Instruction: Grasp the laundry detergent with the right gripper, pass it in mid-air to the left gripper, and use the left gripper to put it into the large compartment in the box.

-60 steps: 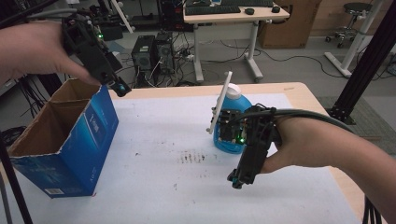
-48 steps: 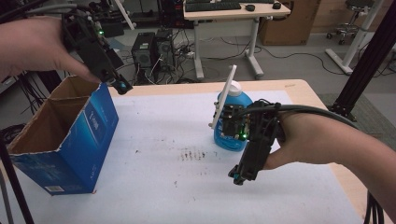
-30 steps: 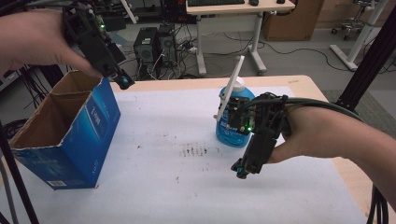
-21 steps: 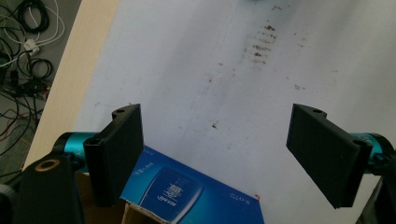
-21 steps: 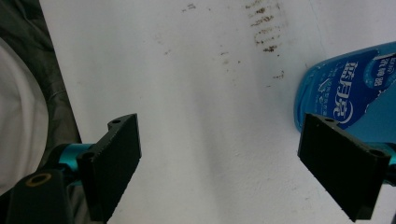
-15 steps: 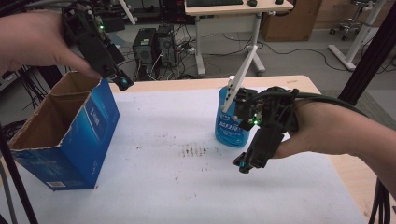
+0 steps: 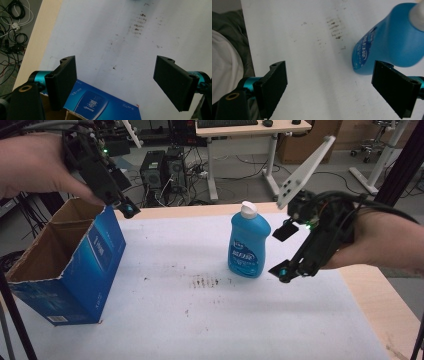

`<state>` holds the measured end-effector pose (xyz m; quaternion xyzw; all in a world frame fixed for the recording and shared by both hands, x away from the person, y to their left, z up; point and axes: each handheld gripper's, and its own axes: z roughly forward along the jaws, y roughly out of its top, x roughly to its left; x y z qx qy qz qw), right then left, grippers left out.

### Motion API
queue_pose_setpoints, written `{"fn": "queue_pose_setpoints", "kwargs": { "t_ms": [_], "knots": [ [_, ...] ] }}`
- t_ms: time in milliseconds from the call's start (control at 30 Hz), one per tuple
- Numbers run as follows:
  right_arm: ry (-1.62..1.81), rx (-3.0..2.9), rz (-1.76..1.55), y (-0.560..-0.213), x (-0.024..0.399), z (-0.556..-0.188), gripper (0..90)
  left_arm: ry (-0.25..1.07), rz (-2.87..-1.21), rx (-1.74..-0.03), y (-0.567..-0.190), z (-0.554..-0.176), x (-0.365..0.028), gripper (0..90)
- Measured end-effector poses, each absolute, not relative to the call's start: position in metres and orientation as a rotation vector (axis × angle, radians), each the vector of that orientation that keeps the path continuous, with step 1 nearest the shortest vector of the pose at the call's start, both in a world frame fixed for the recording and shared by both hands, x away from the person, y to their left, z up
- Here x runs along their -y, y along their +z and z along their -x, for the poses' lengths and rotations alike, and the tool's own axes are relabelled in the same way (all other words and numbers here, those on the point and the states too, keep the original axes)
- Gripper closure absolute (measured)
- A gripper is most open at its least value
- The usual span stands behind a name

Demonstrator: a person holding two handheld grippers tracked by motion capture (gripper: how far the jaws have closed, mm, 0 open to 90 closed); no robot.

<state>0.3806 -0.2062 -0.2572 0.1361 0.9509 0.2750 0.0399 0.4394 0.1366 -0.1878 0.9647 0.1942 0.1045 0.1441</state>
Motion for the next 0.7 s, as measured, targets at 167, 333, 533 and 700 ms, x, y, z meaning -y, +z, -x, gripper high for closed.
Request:
{"fn": "queue_pose_setpoints", "kwargs": {
  "t_ms": [167, 333, 533, 700],
  "knots": [
    [0.944, -2.874, -0.473, -0.252, 0.228, -0.39, 12.5, 0.303, -2.779, -0.558, -0.188, -0.439, -0.137, 19.0],
    [1.013, -2.824, -0.516, -0.255, 0.244, -0.4, 12.4, 0.301, -2.78, -0.557, -0.188, -0.439, -0.138, 19.0],
    [1.059, -2.794, -0.586, -0.266, 0.257, -0.417, 12.4, 0.301, -2.779, -0.549, -0.187, -0.438, -0.138, 19.1],
    [1.101, -2.777, -0.623, -0.274, 0.261, -0.43, 12.4, 0.301, -2.776, -0.548, -0.187, -0.437, -0.138, 19.1]
  ]
}}
